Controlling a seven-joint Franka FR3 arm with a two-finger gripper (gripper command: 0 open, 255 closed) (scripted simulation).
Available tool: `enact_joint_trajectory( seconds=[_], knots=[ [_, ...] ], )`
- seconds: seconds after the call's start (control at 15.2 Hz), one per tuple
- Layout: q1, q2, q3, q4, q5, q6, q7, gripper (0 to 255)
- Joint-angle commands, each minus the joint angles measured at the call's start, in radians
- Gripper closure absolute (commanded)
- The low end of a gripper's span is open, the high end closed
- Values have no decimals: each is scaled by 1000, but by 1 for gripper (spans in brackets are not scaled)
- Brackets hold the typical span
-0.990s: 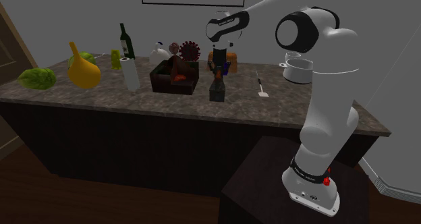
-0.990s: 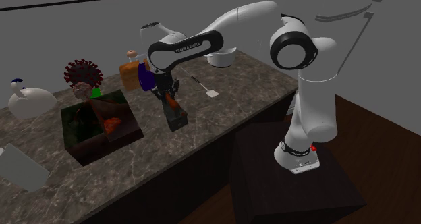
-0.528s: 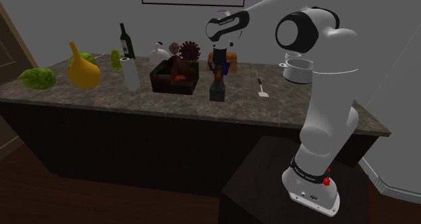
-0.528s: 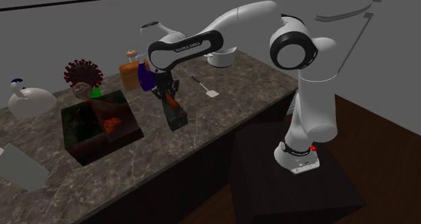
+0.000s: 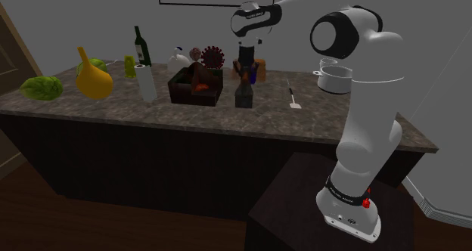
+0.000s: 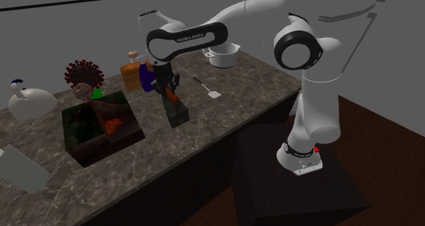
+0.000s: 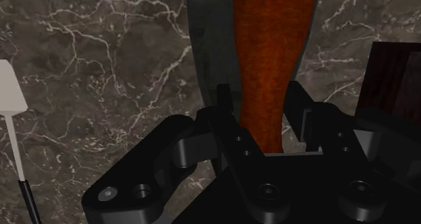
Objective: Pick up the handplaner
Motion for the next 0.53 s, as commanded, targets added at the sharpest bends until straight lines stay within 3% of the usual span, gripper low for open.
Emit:
enact_joint_trajectory(
  seconds=[0.0,0.46],
  knots=[
    [-2,-2,-1,27,0,-27,-1,255],
    [-4,-1,-2,97,-1,-97,2,255]
  ],
)
